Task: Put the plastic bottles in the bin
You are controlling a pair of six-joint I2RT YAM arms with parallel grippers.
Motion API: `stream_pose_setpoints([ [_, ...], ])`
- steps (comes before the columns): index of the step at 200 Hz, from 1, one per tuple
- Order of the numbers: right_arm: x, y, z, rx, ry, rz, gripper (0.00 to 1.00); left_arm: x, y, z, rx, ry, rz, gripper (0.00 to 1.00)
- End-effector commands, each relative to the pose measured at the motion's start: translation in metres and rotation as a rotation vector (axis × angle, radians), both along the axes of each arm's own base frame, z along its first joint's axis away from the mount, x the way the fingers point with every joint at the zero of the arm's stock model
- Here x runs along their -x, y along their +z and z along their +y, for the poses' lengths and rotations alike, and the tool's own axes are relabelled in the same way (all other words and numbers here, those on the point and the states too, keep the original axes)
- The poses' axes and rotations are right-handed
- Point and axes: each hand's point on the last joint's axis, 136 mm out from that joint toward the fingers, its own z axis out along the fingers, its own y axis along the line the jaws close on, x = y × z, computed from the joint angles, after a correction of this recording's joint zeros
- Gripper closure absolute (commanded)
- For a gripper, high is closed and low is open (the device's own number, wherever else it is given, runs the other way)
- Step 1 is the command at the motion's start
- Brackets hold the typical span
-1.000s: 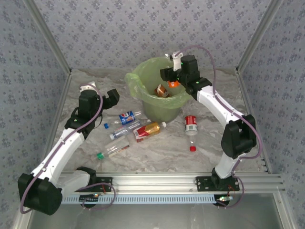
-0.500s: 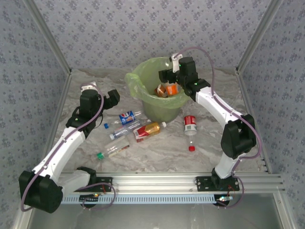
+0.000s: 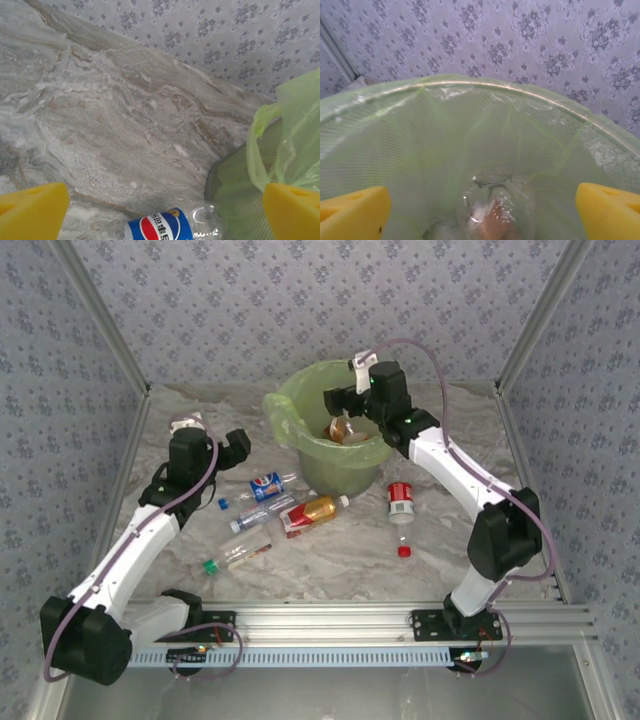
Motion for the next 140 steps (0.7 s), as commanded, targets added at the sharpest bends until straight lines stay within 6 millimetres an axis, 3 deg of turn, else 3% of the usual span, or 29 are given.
stream_pose_setpoints([
  [1, 0.019, 0.026, -0.004, -0.005, 0.008, -0.044, 0.01, 0.000, -0.001, 0.010, -0.010, 0.048, 0.039, 0.01],
  [50, 0.052, 0.049, -0.023, -0.053, -0.009, -0.082, 0.01, 0.007, -0.021, 0.019, 0.026, 0.073, 0.133, 0.01],
  [91, 0.083, 0.060, -0.045, -0.081, -0.040, -0.118, 0.01, 0.019, -0.041, 0.014, 0.022, 0.017, 0.227, 0.01],
  [117, 0.096, 0.062, -0.058, -0.115, -0.076, -0.128, 0.01, 0.037, -0.056, 0.014, 0.009, -0.002, 0.323, 0.01],
  [122, 0.098, 0.047, -0.061, -0.104, -0.086, -0.103, 0.01, 0.042, -0.059, 0.015, 0.004, 0.000, 0.345, 0.01],
  [140, 0.105, 0.044, -0.071, -0.133, -0.117, -0.124, 0.01, 0.062, -0.069, 0.020, -0.003, 0.015, 0.427, 0.01],
])
